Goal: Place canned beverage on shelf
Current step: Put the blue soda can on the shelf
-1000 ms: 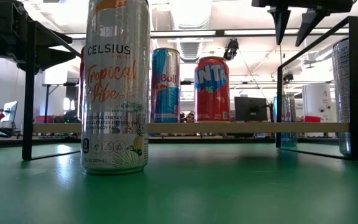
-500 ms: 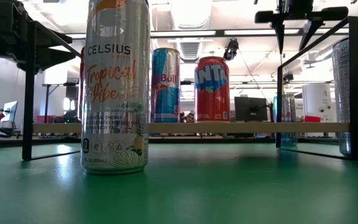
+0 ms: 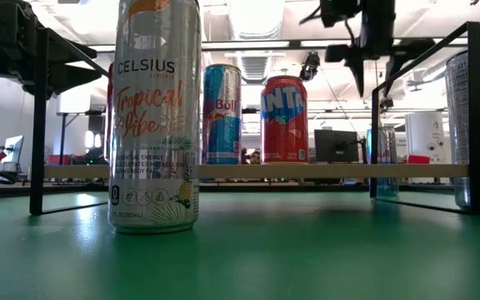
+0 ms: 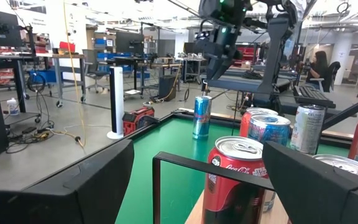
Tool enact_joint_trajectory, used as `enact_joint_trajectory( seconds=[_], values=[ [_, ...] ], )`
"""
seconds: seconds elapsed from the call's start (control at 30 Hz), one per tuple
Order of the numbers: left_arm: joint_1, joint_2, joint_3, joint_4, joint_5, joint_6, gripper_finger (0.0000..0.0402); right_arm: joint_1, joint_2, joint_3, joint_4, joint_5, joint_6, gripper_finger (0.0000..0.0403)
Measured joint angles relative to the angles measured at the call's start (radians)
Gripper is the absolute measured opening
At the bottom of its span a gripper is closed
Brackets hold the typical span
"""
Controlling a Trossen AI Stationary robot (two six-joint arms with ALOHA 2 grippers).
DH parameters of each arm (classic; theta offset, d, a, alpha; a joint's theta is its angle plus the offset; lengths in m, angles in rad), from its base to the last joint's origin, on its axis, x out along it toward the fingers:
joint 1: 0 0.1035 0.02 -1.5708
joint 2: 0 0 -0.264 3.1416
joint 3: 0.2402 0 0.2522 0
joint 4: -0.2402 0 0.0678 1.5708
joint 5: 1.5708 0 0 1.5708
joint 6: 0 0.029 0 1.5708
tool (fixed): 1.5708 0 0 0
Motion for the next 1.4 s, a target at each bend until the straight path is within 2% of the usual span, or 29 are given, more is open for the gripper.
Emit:
enact_joint_trajectory(
  seconds=[0.17,0.47,0.6,0.73,0.93,1.1,1.4],
  values=[
    [0.000,0.000,0.000,0.000,0.000,0.000,0.0340,-0.015,0.046,0.000,-0.049,0.019,0.064,0.0201],
    [0.000,0.000,0.000,0.000,0.000,0.000,0.0340,-0.027,0.056,-0.004,-0.054,0.019,0.083,0.0263],
    [0.000,0.000,0.000,0.000,0.000,0.000,0.0340,-0.035,0.056,-0.044,-0.036,0.019,0.081,0.0277],
    [0.000,0.000,0.000,0.000,0.000,0.000,0.0340,-0.076,0.056,-0.098,0.039,-0.028,0.050,0.0274],
    [0.000,0.000,0.000,0.000,0.000,0.000,0.0340,-0.192,0.056,-0.132,0.130,-0.144,-0.097,0.0257],
    [0.000,0.000,0.000,0.000,0.000,0.000,0.0340,-0.229,0.066,-0.142,0.128,-0.165,-0.115,0.0246],
    [0.000,0.000,0.000,0.000,0.000,0.000,0.0340,-0.229,0.075,-0.145,0.128,-0.173,-0.123,0.0244]
  ],
)
